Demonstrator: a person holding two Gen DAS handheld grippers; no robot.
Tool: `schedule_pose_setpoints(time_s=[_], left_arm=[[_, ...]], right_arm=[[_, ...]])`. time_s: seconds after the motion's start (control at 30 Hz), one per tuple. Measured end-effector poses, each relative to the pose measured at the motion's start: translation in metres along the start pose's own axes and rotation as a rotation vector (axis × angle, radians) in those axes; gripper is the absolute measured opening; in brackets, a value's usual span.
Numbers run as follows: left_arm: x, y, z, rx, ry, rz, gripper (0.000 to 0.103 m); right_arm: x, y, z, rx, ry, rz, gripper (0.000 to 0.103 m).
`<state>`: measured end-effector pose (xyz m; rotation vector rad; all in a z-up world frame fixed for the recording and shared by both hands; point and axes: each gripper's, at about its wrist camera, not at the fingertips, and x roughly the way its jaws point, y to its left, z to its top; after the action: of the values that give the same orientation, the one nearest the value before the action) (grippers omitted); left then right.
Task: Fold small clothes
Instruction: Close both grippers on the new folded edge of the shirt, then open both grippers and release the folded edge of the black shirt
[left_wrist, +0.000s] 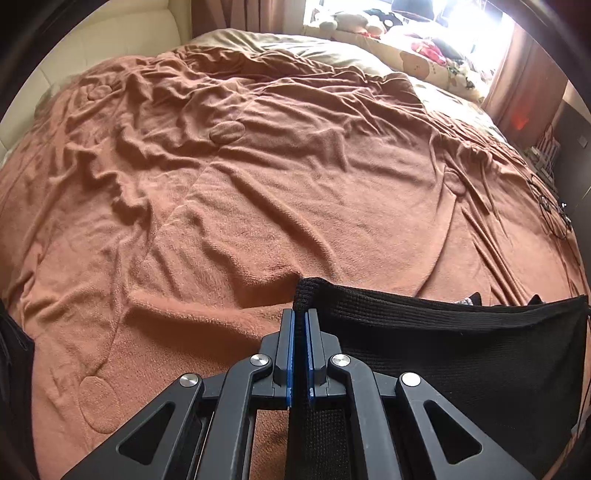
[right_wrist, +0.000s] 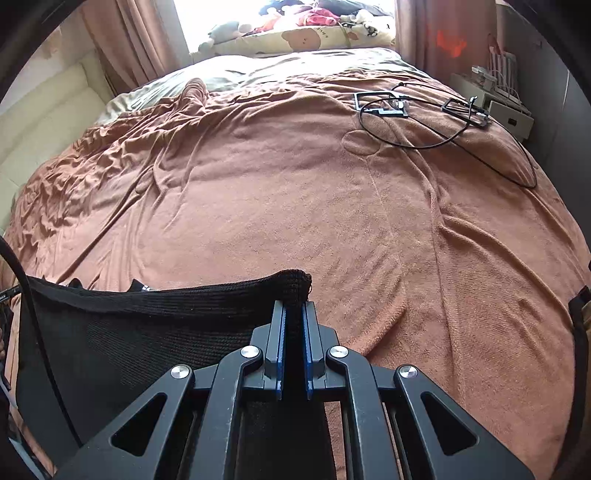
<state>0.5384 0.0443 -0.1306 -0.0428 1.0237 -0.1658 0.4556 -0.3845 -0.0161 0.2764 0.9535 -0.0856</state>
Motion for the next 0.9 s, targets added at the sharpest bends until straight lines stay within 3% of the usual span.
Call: schedule_pose_setpoints(time_s=[0.3,0.43,0.53,0.57,0.6,0.63,0.67,0.73,0.9], left_arm=[[0.021,0.0,0.007,0.012,0.014,0.006,0.005],[0.043,-0.001,0.007,0.014,0.089,0.018,0.007],[0.048,-0.005,0.002,0.04,0.122,0.027,0.013],[0.044,-0.006,0.0,0.047,0.12,0.025,0.017],[0.039,-0.005,-0.002,0.048,0.117,0.019,0.028],[0.033,-0.005,-0.004,0.049,0.111,0.012,0.041],[0.027,-0.004,-0.006,0.053,0.1,0.008,0.046],[0.014,-0.004,-0.011,0.058,0.082,0.01,0.054],[-0.016,0.001,-0.026,0.033,0.071,-0.002,0.054]], right_arm=[[0.028,0.007,0.008,-0.018,0.03,-0.054,0.004],[0.046,0.006,0.008,0.006,0.092,-0.058,0.005],[0.052,0.001,0.005,0.044,0.144,-0.031,0.015],[0.048,-0.002,0.003,0.052,0.139,-0.023,0.025],[0.044,-0.005,0.003,0.052,0.12,-0.012,0.032],[0.039,-0.007,0.001,0.058,0.111,0.007,0.049],[0.031,-0.01,-0.001,0.067,0.095,0.03,0.059],[0.019,-0.013,-0.004,0.072,0.08,0.045,0.059],[-0.009,-0.019,-0.024,0.08,0.06,0.069,0.059]])
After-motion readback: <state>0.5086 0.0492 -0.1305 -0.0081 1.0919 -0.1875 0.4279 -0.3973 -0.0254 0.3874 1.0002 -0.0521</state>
